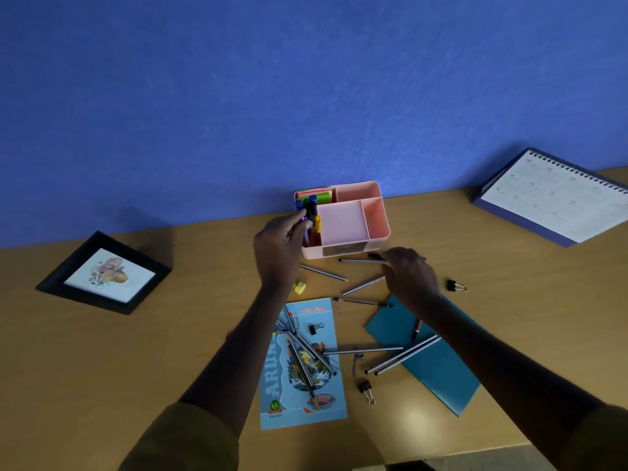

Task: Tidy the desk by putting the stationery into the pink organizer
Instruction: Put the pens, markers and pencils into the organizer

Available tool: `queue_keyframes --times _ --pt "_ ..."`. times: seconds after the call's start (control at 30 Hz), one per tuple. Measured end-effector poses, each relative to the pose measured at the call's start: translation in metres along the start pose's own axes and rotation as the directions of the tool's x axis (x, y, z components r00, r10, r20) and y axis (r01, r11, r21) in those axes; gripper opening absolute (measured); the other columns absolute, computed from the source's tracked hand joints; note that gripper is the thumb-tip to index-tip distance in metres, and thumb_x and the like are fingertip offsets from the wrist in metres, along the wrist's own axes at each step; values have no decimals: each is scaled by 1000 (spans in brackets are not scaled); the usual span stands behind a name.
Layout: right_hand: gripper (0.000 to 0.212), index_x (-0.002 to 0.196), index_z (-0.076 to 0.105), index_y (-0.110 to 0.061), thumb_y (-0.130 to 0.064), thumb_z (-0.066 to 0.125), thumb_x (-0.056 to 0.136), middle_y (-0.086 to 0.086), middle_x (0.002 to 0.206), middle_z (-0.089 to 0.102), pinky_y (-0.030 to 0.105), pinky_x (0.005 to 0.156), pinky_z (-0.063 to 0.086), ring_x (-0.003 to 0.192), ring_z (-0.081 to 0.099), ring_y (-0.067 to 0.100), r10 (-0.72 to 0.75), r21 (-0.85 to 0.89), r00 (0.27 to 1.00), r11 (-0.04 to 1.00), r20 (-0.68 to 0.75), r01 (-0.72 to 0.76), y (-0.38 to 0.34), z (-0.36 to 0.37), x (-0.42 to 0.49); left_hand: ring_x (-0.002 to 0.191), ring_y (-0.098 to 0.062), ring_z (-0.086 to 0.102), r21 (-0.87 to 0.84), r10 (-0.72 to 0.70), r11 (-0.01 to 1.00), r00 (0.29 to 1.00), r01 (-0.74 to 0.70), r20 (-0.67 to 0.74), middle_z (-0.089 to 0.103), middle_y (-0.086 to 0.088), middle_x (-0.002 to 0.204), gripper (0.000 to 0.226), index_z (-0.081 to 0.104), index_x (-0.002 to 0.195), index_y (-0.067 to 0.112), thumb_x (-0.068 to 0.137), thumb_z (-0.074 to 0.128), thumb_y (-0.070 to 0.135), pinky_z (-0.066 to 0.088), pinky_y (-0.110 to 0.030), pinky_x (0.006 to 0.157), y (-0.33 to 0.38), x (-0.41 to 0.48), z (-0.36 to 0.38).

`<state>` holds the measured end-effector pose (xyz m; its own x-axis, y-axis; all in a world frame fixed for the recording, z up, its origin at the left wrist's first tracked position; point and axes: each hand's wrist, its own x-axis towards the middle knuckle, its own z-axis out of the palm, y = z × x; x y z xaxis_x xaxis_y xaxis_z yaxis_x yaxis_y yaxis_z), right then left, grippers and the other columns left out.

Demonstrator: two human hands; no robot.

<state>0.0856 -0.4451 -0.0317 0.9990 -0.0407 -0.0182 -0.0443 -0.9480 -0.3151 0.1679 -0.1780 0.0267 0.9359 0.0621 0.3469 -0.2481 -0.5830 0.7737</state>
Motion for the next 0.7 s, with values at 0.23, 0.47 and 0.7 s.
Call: queue_keyframes --times 0.23,0.47,0.7 --pt "28 123 70 -12 -14 74 95 7 108 75 34 67 62 89 73 22 -128 -320 987 935 102 154 1 12 18 97 -11 78 54 1 999 999 -2 35 82 -3 107 29 79 125 10 99 78 23 66 -37 66 -8 -4 7" --pt "33 129 69 -10 -12 71 96 10 119 72 39 71 62 97 72 26 -155 -381 981 905 120 190 -1 13 20 98 -13 77 112 3 994 998 -9 58 81 -5 109 30 78 126 11 99 78 24 66 -39 68 -14 -8 10" --pt "37 131 67 -6 -7 72 94 14 121 70 42 73 62 93 72 27 -190 -352 977 912 95 212 2 9 17 103 -12 77 85 -5 996 999 2 33 81 -4 111 33 77 129 11 98 80 24 66 -34 68 -11 -8 3"
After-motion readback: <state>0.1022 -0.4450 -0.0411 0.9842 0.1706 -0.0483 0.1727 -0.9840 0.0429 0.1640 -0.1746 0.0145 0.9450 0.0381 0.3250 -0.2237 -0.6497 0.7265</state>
